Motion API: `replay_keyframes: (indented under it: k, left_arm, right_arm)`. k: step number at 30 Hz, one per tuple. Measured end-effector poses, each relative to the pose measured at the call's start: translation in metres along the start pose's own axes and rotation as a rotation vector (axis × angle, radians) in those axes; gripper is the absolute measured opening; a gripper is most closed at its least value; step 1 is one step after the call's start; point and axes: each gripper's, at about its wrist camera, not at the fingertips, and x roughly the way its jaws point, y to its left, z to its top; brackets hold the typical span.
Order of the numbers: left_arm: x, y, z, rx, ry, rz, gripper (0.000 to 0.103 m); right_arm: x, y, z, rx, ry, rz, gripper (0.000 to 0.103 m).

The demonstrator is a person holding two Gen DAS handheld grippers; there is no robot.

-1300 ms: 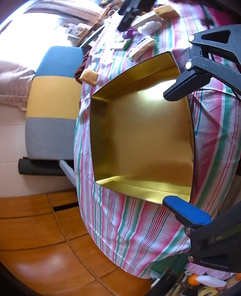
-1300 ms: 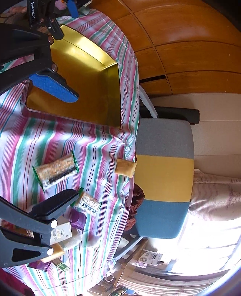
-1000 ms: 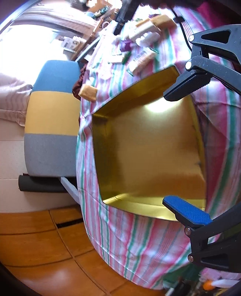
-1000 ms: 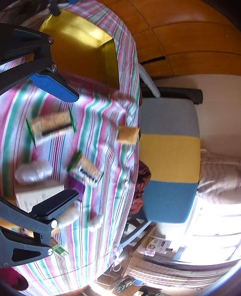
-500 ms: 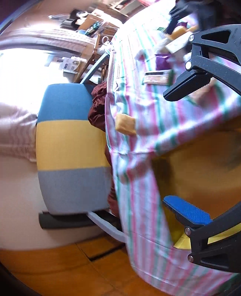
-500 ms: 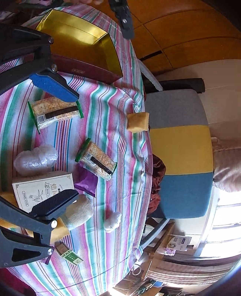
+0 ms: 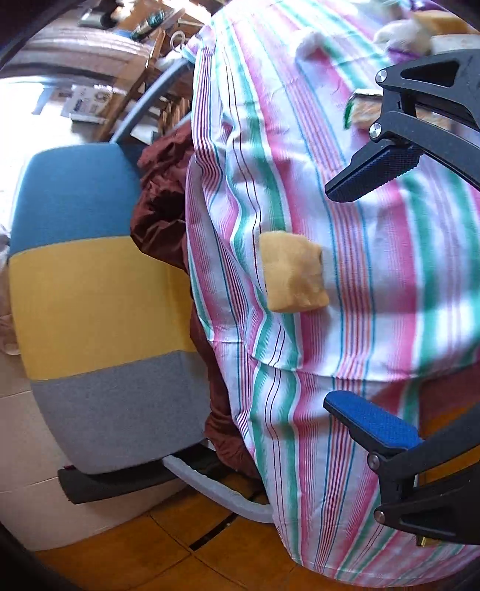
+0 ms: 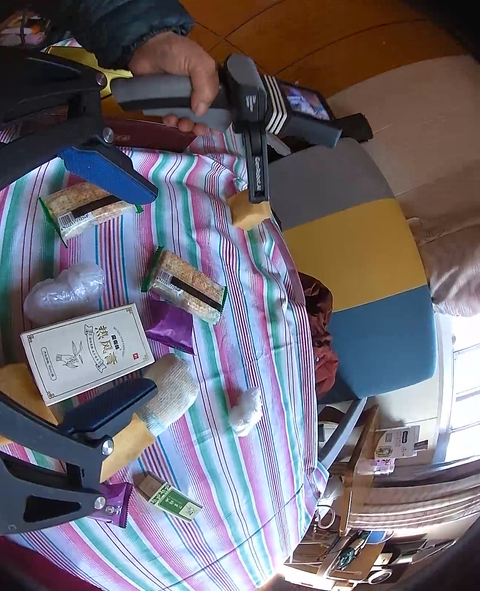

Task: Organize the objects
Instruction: 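Grasp the yellow sponge block with the left tool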

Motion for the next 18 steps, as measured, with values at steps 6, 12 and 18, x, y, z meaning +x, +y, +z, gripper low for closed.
replay_keyframes:
  k: [6,12,18]
  left_arm:
    - [0.041,-0.009,0.019,-0.015,0.031,0.037,0.095]
    - [0.027,-0.001,0.009,-0.043,0.011,-0.076,0.052]
    - [-0.037,0.014,-0.032,0.009,-0.064,-0.128,0.052]
  right_arm:
    - [0.003,-0.005,0.002,0.021,0.009,0.01,0.097]
    - [0.001,-0.011,0.002,0.038,-0.006,-0.006,0.096]
    - [0.004,-0.003,0.0,-0.002,0.01,0.028,0.095]
